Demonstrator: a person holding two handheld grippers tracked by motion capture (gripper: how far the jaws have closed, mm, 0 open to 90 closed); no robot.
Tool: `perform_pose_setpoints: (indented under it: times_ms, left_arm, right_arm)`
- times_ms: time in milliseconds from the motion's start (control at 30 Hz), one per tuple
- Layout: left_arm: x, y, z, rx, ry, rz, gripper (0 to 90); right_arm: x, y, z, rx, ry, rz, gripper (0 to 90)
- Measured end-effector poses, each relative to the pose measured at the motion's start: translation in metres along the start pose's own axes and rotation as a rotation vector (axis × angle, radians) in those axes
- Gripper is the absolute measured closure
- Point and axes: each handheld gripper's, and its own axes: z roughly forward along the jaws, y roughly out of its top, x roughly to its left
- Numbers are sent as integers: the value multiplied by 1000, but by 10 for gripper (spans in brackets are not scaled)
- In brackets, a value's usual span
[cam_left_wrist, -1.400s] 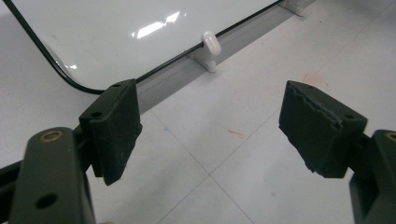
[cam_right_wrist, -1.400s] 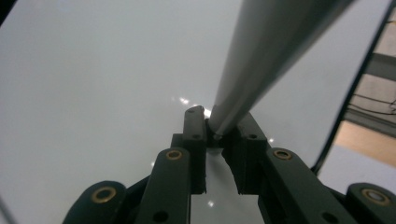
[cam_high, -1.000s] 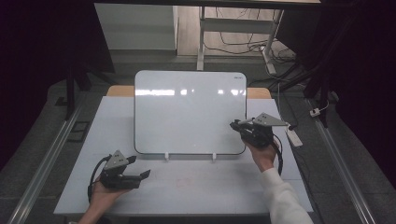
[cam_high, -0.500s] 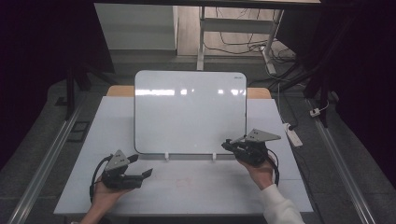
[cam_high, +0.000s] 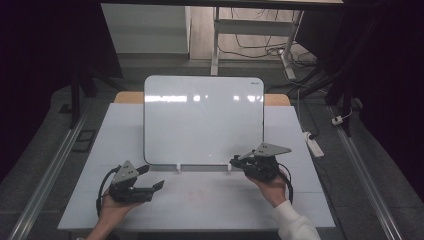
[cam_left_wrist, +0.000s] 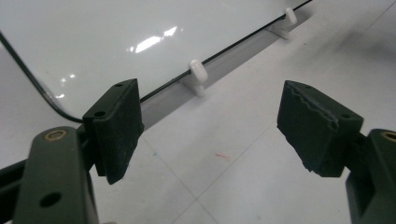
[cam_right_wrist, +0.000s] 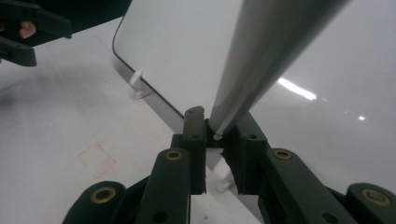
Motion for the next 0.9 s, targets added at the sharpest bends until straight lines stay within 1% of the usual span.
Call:
perform_pose_setpoints:
  times_ms: [133,267,367,500,633,733,833,900]
  left_arm:
    - [-5,5,4,-6,-8,13,228]
    - [-11,14,9,-11,-15,40,232]
    - [-18,22,14,-19,-23,68,240]
    - [-28,39,23,-40,-42,113,255]
    - [-42,57,36,-55,-72,171,275]
    - [-52,69,48,-52,-100,210,291]
    - [-61,79,58,-58,-130,238,315]
    - [-65,85,64,-63,-149,247,330]
  right_arm:
    - [6,1,4,7,19,-12,771]
    - [11,0,8,20,40,-21,771]
    - [14,0,12,28,56,-21,771]
    - [20,0,17,42,75,-23,771]
    - [26,-1,22,57,94,-30,771]
    - [29,-2,26,71,108,-32,771]
    - [31,-3,29,82,119,-30,771]
    - [32,-4,31,83,126,-25,771]
